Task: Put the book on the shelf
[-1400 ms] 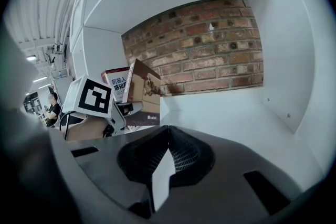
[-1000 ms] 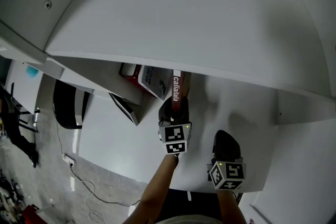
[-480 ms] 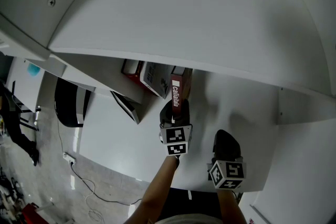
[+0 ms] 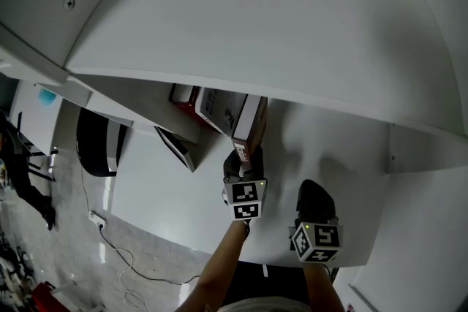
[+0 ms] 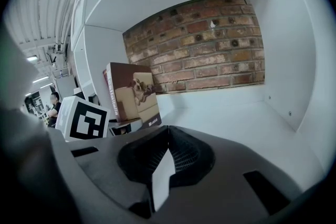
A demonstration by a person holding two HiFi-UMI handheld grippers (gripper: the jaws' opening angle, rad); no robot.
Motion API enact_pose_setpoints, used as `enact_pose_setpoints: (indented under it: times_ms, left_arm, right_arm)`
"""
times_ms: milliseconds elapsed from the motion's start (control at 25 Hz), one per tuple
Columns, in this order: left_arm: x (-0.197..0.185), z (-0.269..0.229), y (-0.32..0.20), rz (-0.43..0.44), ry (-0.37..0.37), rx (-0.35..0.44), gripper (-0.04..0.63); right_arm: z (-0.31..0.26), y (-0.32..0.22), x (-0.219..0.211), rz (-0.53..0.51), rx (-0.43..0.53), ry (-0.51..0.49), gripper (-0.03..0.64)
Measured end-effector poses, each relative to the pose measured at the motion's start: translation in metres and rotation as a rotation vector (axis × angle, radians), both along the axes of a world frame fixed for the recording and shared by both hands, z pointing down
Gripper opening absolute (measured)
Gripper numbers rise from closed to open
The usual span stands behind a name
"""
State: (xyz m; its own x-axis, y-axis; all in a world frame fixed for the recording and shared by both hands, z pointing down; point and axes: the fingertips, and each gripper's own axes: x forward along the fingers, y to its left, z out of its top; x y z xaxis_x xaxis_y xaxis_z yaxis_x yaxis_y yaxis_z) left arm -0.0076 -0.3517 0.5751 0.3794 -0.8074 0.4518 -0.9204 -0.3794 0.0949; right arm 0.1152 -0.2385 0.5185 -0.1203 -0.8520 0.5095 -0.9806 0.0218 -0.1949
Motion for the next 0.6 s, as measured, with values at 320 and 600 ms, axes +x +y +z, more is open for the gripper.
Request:
enact_pose_setpoints:
  times_ms: [320,600]
  left_arm:
    - [0.004,0.016,0.002,0.028,-0.029,-0.026,0.147]
    - [0.006,0.024,0.004,0.043,-0.058,-0.028,0.147]
  right_arm:
    - [0.001,-0.002,0.001,0.003,0.002,-0.001,0.017]
    - [0.0,-0.003,0.002,0.003,0.0,0.001,0.017]
